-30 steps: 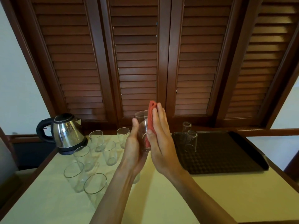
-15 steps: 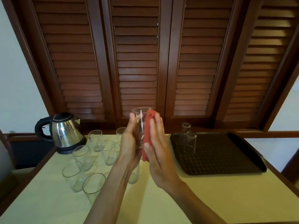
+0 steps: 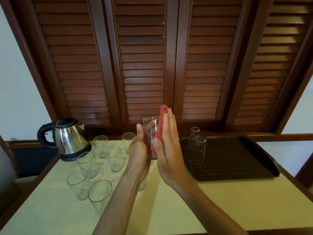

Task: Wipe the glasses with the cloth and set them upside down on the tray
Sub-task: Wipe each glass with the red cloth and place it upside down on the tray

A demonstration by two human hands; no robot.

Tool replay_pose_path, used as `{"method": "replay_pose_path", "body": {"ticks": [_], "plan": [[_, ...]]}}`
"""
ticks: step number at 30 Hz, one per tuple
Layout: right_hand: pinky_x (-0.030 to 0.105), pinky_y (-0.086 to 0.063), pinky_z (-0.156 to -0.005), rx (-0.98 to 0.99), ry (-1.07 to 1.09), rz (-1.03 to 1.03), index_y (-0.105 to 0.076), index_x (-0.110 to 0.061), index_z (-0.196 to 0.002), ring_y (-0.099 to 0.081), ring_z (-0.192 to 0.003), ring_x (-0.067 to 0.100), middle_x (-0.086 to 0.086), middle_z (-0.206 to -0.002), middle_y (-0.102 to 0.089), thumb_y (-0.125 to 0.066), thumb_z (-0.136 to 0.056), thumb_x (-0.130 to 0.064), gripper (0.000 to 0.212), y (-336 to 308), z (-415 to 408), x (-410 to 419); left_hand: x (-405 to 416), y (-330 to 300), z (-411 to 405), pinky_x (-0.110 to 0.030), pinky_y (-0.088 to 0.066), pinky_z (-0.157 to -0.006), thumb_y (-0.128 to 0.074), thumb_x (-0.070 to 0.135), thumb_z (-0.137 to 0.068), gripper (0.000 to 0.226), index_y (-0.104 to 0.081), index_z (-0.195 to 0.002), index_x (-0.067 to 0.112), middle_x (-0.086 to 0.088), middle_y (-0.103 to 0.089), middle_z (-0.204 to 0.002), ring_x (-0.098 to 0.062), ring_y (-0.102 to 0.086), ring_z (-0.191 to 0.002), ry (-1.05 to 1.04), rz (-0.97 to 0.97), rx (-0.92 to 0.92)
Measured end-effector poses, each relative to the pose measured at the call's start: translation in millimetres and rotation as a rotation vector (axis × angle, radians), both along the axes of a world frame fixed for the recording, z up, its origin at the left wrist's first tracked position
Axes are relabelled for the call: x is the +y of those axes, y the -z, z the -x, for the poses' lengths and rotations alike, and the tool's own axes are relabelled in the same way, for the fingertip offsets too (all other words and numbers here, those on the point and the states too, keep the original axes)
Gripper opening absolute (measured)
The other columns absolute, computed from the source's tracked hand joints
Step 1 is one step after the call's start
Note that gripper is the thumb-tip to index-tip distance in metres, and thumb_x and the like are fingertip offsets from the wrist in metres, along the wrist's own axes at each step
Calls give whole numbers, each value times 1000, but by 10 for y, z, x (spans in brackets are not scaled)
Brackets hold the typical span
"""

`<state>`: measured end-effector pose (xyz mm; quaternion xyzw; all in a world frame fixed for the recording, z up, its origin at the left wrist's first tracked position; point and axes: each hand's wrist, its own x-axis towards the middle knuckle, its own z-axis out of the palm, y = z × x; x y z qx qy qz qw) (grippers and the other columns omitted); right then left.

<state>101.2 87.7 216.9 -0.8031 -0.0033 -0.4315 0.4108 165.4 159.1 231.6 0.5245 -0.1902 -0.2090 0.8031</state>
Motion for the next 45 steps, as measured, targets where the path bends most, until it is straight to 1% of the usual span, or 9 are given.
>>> {"method": "replay_pose_path", "body": {"ticks": [7,11,16,22,26,31,36,40,45], "plan": [[40,-16,-128,42,-40,-176,-6,-40,-157,-6,-153,-2,-34,-163,-6,-34,-106,-36,58,-21,-10,-37,1,-64,71,-33,-59,-91,-36,61,-99,64,-68,-133,18,-11,-76,-123,-24,-72,-119,35,24,-60],[49,-12,-126,9,17,209,-13,-24,-161,1,-157,15,-10,-170,-6,-30,-108,-27,56,121,3,-12,-7,-62,52,-43,-59,-96,-39,63,-100,60,-69,-132,21,-9,-77,-120,-25,-74,-115,-23,-4,-67],[41,-13,-128,39,-29,-186,-2,-32,-160,-3,-154,-1,-23,-167,-4,-31,-107,-34,61,17,-1,-6,-40,-6,8,-29,-58,-82,-27,61,-104,59,-70,-127,26,-1,-81,-106,-12,-77,-99,-46,-58,-79],[41,-8,-128,-47,-6,320,-15,-18,-160,1,-158,22,-7,-170,-6,-32,-107,-22,56,176,75,-9,35,-114,4,-50,-55,-100,-39,76,-88,79,-72,-127,16,-16,-76,-121,-31,-73,-114,50,59,70],[38,-14,-128,47,-25,-163,-7,-25,-162,-6,-154,0,-17,-169,-6,-33,-107,-31,61,-43,-26,-5,-7,-3,36,-43,-54,-99,-41,67,-96,68,-74,-125,15,-16,-75,-124,-32,-69,-121,23,43,39],[43,-7,-128,-9,-32,298,-12,-18,-160,4,-157,21,-5,-171,-5,-31,-107,-25,57,151,38,-7,13,-72,-42,-52,-51,-106,-39,65,-100,62,-76,-122,21,-13,-76,-124,-30,-70,-122,-22,100,41],[39,-15,-128,66,-36,-139,-4,-34,-159,-5,-154,-2,-22,-167,-4,-34,-106,-32,61,-74,-60,-44,-59,39,39,-38,-54,-95,-27,56,-109,62,-77,-118,20,-6,-80,-108,-24,-73,-113,-41,18,65],[44,-7,-128,-5,-36,317,-12,-20,-160,1,-158,21,-7,-170,-5,-30,-107,-25,56,121,33,-34,-2,-86,-9,-52,-51,-108,-43,70,-93,72,-73,-127,14,-17,-75,-123,-32,-70,-120,-3,87,85],[41,-12,-128,55,-49,-135,-5,-23,-161,0,-155,3,-16,-169,0,-33,-108,-26,61,-13,-50,-17,-39,33,11,-36,-56,-89,-34,64,-100,70,-71,-129,13,-10,-77,-119,-22,-74,-111,-6,20,18]]}}
